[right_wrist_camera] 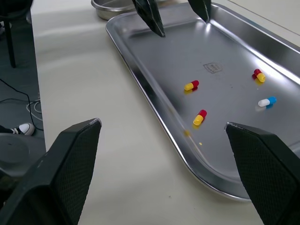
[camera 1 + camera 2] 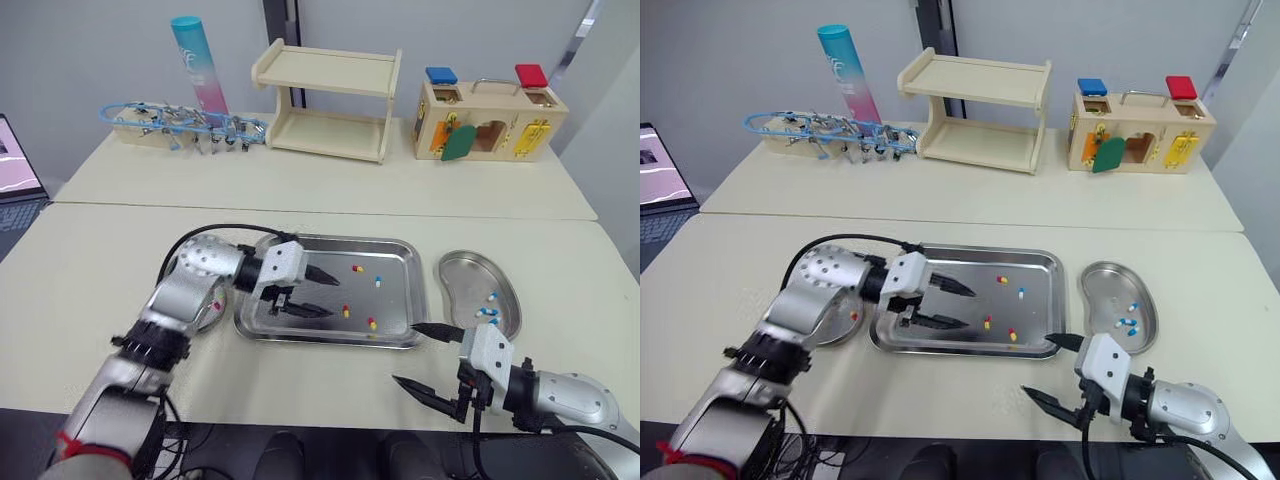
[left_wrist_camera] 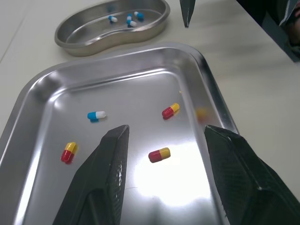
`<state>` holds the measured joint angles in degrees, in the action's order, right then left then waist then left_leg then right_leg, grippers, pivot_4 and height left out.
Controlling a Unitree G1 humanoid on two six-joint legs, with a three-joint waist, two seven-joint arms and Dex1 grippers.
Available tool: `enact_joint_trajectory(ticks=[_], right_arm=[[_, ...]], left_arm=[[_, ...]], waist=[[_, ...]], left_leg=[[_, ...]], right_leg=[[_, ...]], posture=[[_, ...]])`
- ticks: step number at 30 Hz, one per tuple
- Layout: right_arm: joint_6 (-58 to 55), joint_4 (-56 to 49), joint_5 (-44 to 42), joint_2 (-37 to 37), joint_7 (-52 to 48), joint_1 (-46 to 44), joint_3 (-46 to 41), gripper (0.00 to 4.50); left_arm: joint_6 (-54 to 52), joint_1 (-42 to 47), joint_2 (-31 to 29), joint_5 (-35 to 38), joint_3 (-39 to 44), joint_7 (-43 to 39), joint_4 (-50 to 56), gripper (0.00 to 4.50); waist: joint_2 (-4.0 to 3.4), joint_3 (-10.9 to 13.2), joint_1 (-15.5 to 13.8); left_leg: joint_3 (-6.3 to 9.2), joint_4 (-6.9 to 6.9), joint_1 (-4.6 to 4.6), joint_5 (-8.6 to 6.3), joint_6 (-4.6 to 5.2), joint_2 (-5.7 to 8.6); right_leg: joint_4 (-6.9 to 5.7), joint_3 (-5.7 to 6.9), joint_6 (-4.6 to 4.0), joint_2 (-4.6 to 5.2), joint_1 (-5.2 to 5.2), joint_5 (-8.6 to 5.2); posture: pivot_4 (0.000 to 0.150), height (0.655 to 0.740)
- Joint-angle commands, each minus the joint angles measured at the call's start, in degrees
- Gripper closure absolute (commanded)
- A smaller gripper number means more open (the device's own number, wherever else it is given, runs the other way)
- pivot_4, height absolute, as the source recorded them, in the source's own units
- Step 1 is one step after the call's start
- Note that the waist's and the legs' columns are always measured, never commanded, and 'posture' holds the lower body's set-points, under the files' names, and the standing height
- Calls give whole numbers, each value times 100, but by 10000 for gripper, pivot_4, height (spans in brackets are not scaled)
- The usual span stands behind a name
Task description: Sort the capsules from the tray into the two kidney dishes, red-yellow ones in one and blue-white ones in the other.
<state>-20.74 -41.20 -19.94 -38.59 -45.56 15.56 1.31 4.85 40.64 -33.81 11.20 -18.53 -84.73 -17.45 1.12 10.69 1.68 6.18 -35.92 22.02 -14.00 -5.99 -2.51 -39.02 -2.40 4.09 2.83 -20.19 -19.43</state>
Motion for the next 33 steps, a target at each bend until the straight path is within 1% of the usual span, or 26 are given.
enact_joint_trajectory(ticks=[1,5,8,11,14,20,26,29,33], right_arm=[[-115,-309,-187,-12,81,87,-65,0],[-344,-472,-319,-57,137,138,-57,0],[-575,-593,-484,-96,145,128,-75,0],[-744,-690,-624,-136,175,118,-105,0],[-939,-758,-782,-153,265,24,-142,0],[-1027,-796,-848,-209,341,51,-184,0],[-970,-783,-848,-250,328,170,-228,0],[-950,-778,-850,-251,328,210,-236,0],[-958,-778,-882,-212,346,228,-244,0]], left_arm=[[704,391,164,-305,-164,-346,-828,19197],[1618,834,401,-634,-327,-703,-1995,19197],[2185,1158,548,-829,-470,-777,-2805,19197],[2577,1400,667,-933,-603,-777,-3364,19197],[2788,1658,970,-1092,-586,-777,-3910,19197],[2985,1902,1333,-1248,-535,-777,-4392,19197],[3022,1985,1409,-1407,-712,-777,-4625,19197],[2925,2014,1406,-1461,-806,-777,-4696,25070],[2805,2048,1346,-1617,-1031,-777,-4792,37811]], waist=[[0,0,20],[0,0,30],[1,1,18],[2,1,16],[2,1,16],[3,2,25],[3,2,25],[4,2,19],[3,1,19]], left_leg=[[0,1,0,0,0,0],[2,0,-1,0,0,-1],[2,0,-1,0,0,0],[3,-1,3,0,0,0],[4,-2,3,0,0,0],[5,-2,4,0,1,0],[6,-3,3,0,1,1],[6,-4,3,0,1,1],[6,-4,-1,0,1,1]], right_leg=[[0,0,0,0,-2,0],[-4,0,0,-2,-3,0],[-3,1,0,-2,-1,0],[-2,2,0,-2,-2,0],[-2,2,1,-2,-2,0],[-3,3,2,-2,-3,1],[-4,3,2,-2,-2,1],[-4,3,2,-2,0,1],[-4,3,3,-2,4,1]], posture=[[1500,7400],[1500,7400],[1500,7400],[1500,7400],[1500,7400],[1500,7400],[1500,7400],[1500,7400],[1500,7400]])
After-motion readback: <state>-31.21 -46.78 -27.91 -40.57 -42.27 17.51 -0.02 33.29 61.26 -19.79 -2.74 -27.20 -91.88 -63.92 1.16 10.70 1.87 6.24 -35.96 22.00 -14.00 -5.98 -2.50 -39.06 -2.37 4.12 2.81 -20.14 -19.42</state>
